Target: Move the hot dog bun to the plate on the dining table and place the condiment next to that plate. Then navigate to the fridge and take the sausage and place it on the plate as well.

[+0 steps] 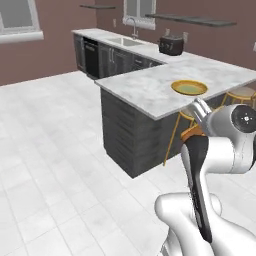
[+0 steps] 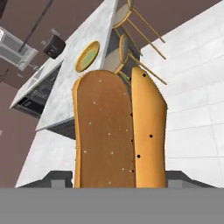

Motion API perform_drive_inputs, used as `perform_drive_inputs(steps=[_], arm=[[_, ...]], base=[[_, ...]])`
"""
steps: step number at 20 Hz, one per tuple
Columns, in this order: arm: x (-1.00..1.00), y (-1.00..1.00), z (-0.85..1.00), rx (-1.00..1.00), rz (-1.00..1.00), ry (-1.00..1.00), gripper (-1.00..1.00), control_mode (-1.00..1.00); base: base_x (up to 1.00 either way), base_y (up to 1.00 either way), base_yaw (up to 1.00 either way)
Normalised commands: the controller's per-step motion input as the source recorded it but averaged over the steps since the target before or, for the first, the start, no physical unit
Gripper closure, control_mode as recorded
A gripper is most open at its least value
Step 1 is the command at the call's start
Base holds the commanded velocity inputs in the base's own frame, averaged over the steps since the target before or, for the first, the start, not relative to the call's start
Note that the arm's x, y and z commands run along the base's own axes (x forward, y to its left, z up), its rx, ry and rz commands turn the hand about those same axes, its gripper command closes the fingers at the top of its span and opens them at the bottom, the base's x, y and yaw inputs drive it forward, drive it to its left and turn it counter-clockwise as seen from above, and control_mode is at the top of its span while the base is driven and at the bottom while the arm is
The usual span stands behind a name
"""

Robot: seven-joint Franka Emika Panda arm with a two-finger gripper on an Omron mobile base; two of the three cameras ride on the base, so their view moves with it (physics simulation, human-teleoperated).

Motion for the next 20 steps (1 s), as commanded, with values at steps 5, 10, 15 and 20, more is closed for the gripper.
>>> perform_drive_inputs(steps=[5,10,15,20], arm=[[0.0,0.0,0.0,0.0,0.0,0.0,1.0,1.0],[0.0,0.0,0.0,0.0,0.0,0.0,1.0,1.0],[0.0,0.0,0.0,0.0,0.0,0.0,1.0,1.0],[0.0,0.0,0.0,0.0,0.0,0.0,1.0,1.0]], base=[[0.63,-0.27,-0.14],[0.88,-0.59,0.04],[0.75,-0.84,0.21],[0.76,-0.81,0.31]])
